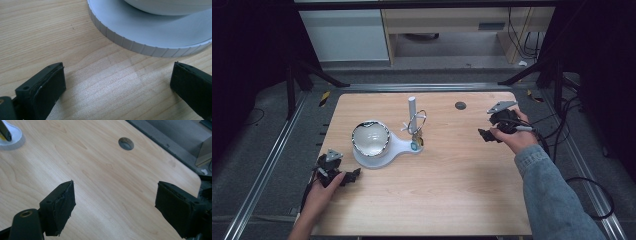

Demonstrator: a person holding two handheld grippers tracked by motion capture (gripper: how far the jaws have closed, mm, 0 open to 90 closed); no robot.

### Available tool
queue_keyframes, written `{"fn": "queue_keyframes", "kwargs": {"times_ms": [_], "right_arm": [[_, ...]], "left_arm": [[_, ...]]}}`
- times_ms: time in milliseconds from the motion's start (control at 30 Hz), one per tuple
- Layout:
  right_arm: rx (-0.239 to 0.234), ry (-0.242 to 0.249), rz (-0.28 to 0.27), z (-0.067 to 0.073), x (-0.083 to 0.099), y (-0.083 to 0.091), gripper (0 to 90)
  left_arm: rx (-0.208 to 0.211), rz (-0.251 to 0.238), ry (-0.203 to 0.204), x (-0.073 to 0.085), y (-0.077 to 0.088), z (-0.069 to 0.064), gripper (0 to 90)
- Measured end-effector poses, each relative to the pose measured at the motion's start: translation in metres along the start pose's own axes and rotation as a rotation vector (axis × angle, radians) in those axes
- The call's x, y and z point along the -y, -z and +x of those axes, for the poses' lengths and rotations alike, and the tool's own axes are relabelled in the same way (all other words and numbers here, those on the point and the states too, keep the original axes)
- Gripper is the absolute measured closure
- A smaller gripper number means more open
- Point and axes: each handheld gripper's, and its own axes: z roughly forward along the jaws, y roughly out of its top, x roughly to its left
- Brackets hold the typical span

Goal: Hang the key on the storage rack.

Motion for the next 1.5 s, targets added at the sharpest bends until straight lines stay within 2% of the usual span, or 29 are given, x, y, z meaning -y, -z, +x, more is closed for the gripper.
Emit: {"fn": "queue_keyframes", "kwargs": {"times_ms": [267, 467, 767, 1100, 1233, 1367, 1500], "right_arm": [[-0.024, -0.028, 0.026, 0.003, 0.024, -0.011, 16.8], [-0.045, -0.062, 0.064, 0.007, 0.052, -0.029, 16.8], [-0.073, -0.107, 0.083, 0.015, 0.078, -0.049, 16.8], [-0.109, -0.14, 0.08, 0.024, 0.088, -0.062, 12.2], [-0.111, -0.166, 0.073, 0.022, 0.089, -0.066, 9.7], [-0.08, -0.204, 0.056, 0.015, 0.092, -0.072, 7.0], [-0.072, -0.236, 0.044, 0.009, 0.095, -0.075, 6.2]], "left_arm": [[-0.001, 0.0, 0.001, 0.0, 0.0, 0.0, 0.0], [-0.001, 0.0, 0.001, 0.0, 0.0, 0.0, 0.0], [0.0, 0.0, 0.0, 0.0, 0.0, 0.0, 0.0], [-0.001, 0.0, 0.0, 0.0, 0.0, 0.0, 0.0], [-0.001, 0.0, 0.0, 0.0, 0.0, 0.0, 0.0], [-0.001, 0.0, 0.0, 0.0, 0.0, 0.0, 0.0], [-0.001, 0.0, 0.0, 0.0, 0.0, 0.0, 0.0]]}}
